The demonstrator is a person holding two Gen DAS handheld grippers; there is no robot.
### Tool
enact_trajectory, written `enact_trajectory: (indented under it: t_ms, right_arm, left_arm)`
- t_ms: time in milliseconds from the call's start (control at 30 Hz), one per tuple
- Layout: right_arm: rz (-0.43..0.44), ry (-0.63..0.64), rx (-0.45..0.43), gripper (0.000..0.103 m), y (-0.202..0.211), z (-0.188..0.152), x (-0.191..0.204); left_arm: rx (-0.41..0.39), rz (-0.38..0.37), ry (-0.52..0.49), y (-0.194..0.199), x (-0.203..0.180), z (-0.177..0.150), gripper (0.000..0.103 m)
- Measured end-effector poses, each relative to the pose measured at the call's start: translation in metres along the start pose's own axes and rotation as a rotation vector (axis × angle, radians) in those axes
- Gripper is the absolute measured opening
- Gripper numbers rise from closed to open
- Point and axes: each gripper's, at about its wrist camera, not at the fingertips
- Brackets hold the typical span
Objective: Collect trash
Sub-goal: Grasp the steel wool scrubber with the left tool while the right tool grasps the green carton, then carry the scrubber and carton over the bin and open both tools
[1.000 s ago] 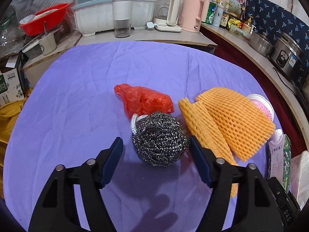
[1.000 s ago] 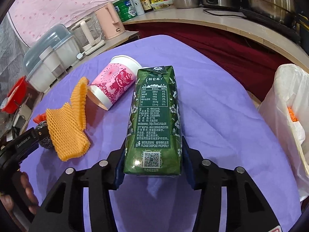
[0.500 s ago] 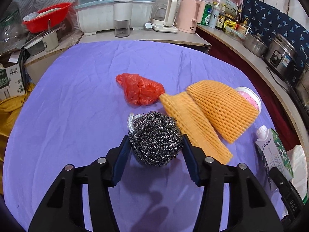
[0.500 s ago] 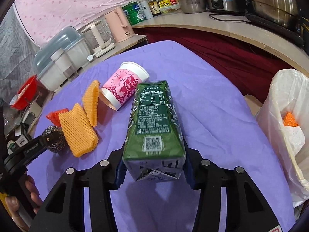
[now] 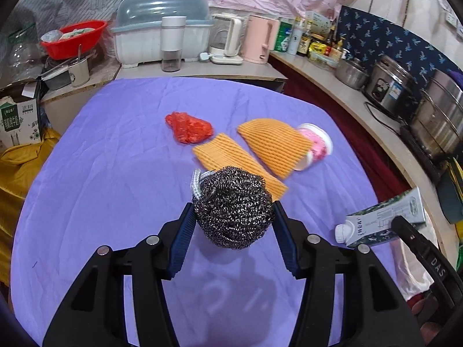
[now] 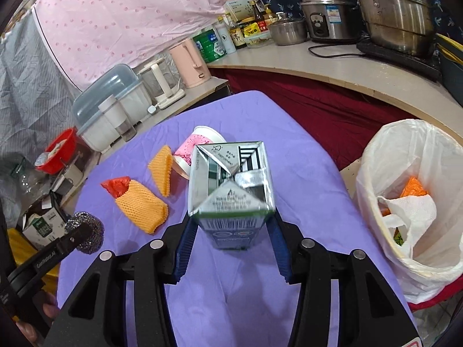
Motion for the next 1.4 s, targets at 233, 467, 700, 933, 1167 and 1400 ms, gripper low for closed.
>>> enact_trajectory:
  t_ms: [233, 467, 700, 933, 1167, 1400]
  right_arm:
    - [0.012, -0.02, -0.055, 0.046, 0.038, 0.005, -0.021]
    - [-0.014, -0.07, -0.124, 0.046, 0.075, 0.019, -0.059]
    - [-0.073, -0.122, -0.179, 0.046, 0.106, 0.027, -0.104]
    - [-0.136, -0.157, -0.217, 0.046, 0.13, 0.031, -0.149]
    - [-0.185, -0.196, -0.236, 0.046, 0.143, 0.033, -0.188]
    - [-0.209, -0.225, -0.234, 0.046, 0.141, 0.033, -0.213]
  left_arm:
    - [-0.008, -0.059, -0.062, 0.027, -0.049, -0.014, 0.051]
    - [-0.017, -0.13, -0.145, 0.044, -0.104, -0.023, 0.051]
    - [-0.022, -0.202, -0.226, 0.054, -0.161, -0.033, 0.051]
    - [-0.011, -0.259, -0.297, 0.058, -0.21, -0.045, 0.051]
    - [0.01, -0.311, -0.376, 0.055, -0.261, -0.063, 0.051]
    - [0.041, -0.345, -0.443, 0.045, -0.306, -0.079, 0.051]
Point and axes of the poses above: each gripper's, at about its wrist camera, not at the fingertips, and y roughly against the way its jaws point, x to its left, z to its top, and after that the axes turned 6 degrees about -x, right-handed
